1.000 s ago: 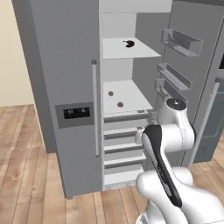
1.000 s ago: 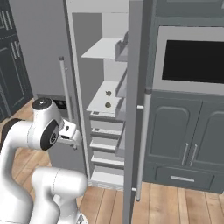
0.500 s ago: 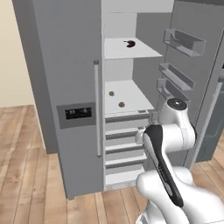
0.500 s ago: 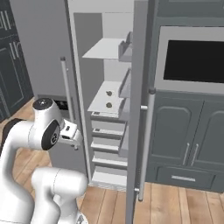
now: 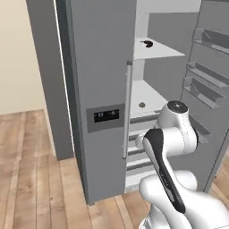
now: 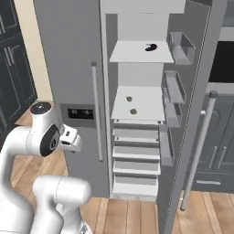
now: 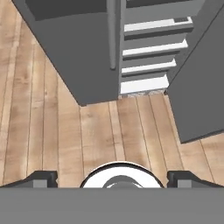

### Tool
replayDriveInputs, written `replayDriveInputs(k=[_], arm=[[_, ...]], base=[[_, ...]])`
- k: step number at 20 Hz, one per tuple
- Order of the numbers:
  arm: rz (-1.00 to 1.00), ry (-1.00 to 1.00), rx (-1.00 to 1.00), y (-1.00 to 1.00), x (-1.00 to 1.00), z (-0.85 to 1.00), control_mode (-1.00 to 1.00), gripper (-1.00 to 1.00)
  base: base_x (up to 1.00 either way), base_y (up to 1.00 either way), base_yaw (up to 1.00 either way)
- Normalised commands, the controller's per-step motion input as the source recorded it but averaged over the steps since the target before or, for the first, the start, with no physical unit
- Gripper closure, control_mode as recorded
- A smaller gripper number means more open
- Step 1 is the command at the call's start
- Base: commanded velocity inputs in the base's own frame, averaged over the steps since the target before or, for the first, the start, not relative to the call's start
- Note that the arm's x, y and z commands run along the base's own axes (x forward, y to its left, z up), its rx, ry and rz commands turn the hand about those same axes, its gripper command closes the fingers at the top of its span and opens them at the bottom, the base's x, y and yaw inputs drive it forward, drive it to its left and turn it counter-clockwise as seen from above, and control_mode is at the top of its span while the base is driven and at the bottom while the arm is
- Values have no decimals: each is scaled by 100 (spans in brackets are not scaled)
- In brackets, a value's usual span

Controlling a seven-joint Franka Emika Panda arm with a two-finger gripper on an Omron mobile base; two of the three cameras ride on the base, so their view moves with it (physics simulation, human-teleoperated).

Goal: Place the garlic in the correct fridge rack based on whether it is a fruit or vegetable. Finally, close the fridge door.

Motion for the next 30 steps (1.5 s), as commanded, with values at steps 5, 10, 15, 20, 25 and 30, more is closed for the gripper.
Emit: replayDriveInputs(k=[5, 10, 15, 20, 25, 30], arm=[[0, 0, 0, 0, 0, 0, 100, -100], [0, 0, 0, 0, 0, 0, 100, -100], [0, 0, 0, 0, 0, 0, 100, -100], [0, 0, 0, 0, 0, 0, 100, -100], [0, 0, 0, 0, 0, 0, 100, -100], [0, 0, 0, 0, 0, 0, 100, -100]], base=[[0, 46, -81], [-4, 45, -82], [-6, 42, -81], [-47, 0, -84], [-25, -19, -72], [87, -51, -32]])
